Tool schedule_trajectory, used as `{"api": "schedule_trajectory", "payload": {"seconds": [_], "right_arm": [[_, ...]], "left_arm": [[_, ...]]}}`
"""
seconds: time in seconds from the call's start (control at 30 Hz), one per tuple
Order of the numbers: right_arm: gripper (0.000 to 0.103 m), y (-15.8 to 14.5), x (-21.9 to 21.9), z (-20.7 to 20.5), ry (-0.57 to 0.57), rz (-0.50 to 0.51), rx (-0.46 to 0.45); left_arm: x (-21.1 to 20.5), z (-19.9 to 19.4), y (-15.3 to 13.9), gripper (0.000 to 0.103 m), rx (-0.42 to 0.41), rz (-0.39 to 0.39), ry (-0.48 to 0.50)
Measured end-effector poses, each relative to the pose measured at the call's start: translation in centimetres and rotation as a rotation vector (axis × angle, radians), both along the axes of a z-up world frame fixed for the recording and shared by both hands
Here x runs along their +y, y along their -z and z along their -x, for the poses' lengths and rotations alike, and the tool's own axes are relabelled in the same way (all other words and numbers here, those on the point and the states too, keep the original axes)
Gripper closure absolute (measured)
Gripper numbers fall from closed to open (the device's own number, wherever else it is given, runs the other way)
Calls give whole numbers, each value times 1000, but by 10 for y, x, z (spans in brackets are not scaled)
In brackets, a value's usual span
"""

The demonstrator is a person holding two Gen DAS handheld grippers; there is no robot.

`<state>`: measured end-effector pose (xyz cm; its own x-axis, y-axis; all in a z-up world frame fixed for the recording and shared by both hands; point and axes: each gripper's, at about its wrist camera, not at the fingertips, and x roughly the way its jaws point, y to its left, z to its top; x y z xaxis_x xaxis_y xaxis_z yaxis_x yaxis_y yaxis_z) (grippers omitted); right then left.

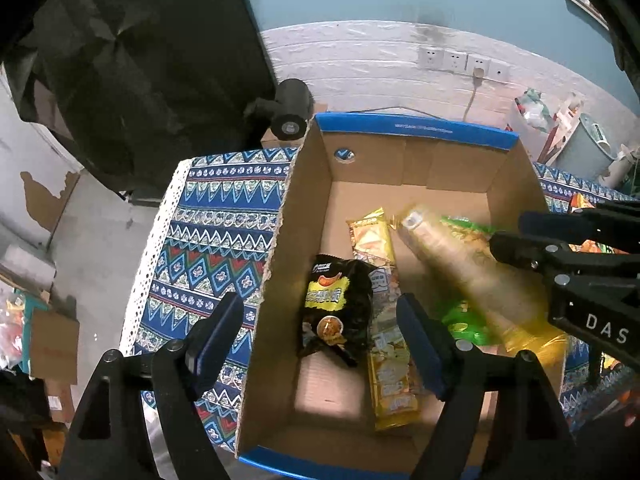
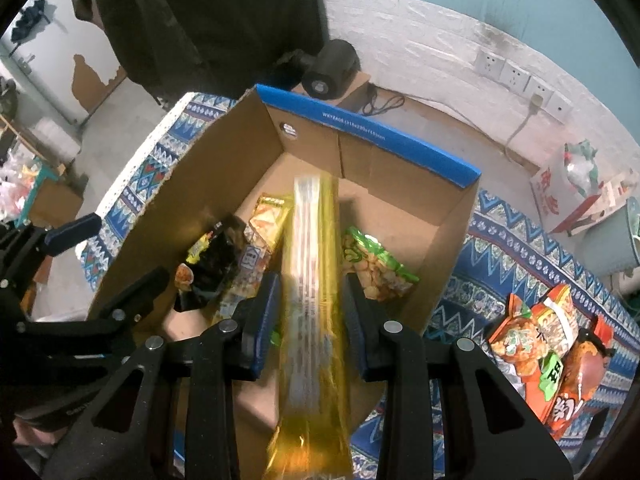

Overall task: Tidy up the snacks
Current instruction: 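Move both tools back toward the remaining snack pile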

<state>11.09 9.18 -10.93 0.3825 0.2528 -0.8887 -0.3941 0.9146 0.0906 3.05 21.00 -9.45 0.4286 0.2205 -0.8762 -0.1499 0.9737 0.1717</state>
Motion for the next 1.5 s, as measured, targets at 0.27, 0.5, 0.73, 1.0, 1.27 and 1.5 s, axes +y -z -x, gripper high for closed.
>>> {"api": "schedule_trajectory", "payload": {"seconds": [0.27, 0.5, 0.73, 1.0, 1.27, 1.5], "right_arm": [[40, -12, -18, 8, 30, 26, -46], [28, -22, -52, 22, 67, 63, -83], [27, -26, -95, 37, 122, 93, -94], [26, -26, -150, 55, 196, 105, -100], [26, -26, -200, 72, 264, 118, -109], [26, -25, -245, 80, 329, 136, -120]], "left_arm": [[-16, 0, -6, 23, -1, 46, 29], [-34, -1, -12, 23, -9, 59, 55], [-61, -2, -16, 22, -18, 62, 99], [-93, -10, -13, 22, 8, 95, 130], [-133, -16, -11, 22, 39, 130, 190], [-161, -24, 1, 22, 95, 165, 207]]}}
